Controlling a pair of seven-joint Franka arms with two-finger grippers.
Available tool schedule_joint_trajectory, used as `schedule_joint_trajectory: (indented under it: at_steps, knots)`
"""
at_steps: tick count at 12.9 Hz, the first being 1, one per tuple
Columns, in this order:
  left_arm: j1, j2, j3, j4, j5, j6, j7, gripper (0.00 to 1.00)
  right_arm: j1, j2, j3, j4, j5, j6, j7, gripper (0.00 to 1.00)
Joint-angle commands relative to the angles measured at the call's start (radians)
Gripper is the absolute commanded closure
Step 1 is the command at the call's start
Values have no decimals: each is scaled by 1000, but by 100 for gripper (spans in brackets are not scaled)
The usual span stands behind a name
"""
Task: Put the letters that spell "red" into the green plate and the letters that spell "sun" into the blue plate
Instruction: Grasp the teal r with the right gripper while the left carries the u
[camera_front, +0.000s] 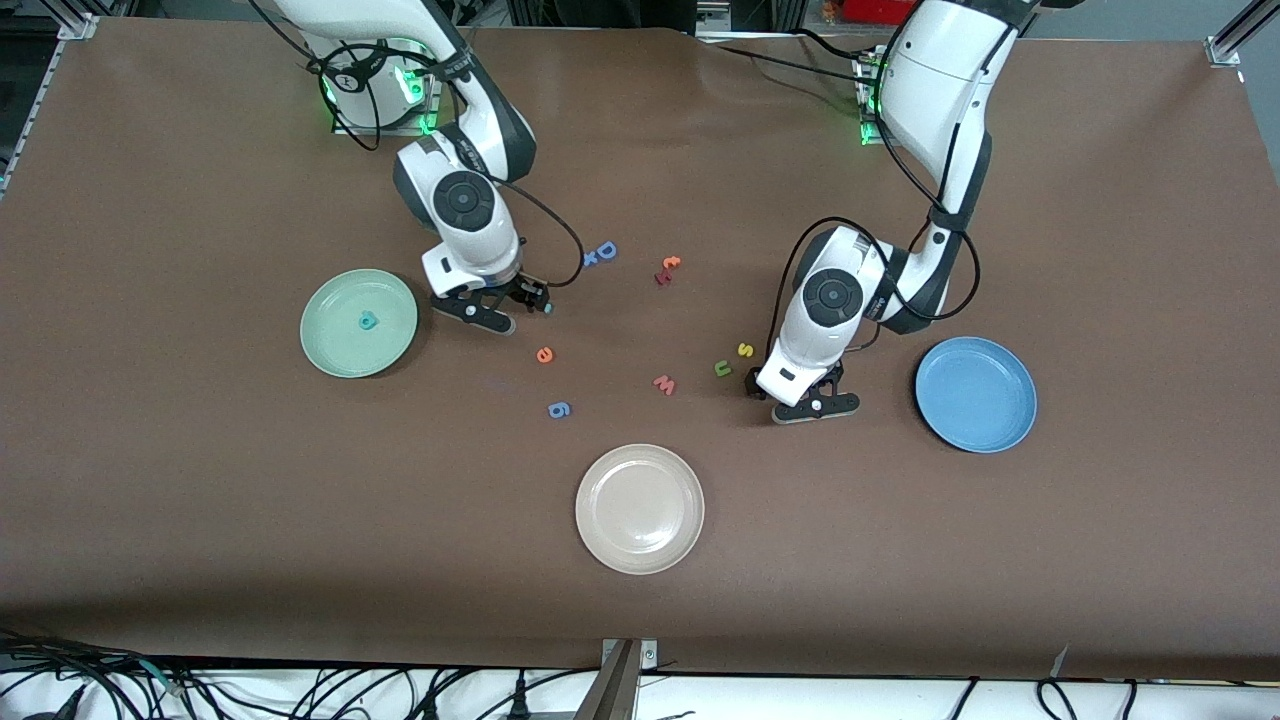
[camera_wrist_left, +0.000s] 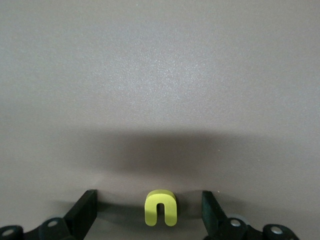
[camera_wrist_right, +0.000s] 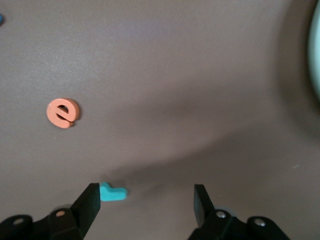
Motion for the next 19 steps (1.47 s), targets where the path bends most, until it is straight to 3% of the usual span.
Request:
schedule_joint_trajectory:
  at_steps: [1, 7, 10, 15, 18, 19]
  knots:
    - [-16, 20, 15, 19, -30, 6, 34, 12, 42, 48, 1, 9, 18, 79, 142, 16]
    - [-24, -19, 13, -33, -44, 4, 49, 9, 62, 83, 1, 9, 18, 116, 178, 24]
    - [-24, -21, 13, -48, -44, 4, 65, 13, 62, 91, 2, 9, 17, 122, 183, 43]
    - [-25, -21, 13, -50, -44, 4, 66, 41, 63, 93, 4, 9, 17, 122, 183, 61]
    - [-27, -20, 13, -56, -44, 4, 71, 54, 63, 91, 5, 9, 17, 122, 181, 80]
    - [-28, -18, 13, -56, -44, 4, 71, 63, 63, 91, 5, 10, 17, 121, 178, 85]
